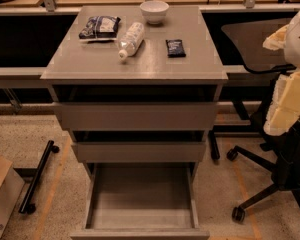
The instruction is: Place rxbar blueberry into bottom drawer
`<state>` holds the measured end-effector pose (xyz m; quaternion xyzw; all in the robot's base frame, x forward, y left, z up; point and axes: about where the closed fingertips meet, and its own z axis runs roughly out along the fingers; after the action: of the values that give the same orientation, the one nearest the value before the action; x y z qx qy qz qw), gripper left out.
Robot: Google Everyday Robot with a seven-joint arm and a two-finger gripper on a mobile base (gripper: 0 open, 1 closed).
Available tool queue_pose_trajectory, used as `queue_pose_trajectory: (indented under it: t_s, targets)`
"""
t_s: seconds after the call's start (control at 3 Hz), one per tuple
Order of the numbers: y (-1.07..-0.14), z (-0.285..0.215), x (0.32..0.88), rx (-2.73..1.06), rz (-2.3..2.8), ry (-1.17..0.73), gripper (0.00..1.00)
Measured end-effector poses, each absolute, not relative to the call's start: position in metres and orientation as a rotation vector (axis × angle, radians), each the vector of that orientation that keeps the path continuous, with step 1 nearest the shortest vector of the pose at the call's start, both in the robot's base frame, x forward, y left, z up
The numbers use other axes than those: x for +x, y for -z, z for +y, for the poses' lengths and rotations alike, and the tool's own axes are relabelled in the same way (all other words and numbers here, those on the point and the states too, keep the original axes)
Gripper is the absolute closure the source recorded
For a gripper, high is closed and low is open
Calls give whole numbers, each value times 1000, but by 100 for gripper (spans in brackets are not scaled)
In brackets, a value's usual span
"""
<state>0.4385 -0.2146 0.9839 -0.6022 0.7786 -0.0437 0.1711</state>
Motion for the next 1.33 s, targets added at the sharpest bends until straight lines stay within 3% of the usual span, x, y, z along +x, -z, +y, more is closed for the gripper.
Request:
queue_pose_trajectory:
  t_s: [0.67, 1.33]
  targets:
    - [-978, -207, 457, -1691, 2204, 122, 0]
    - [-978, -186, 538, -1626, 2117, 70, 0]
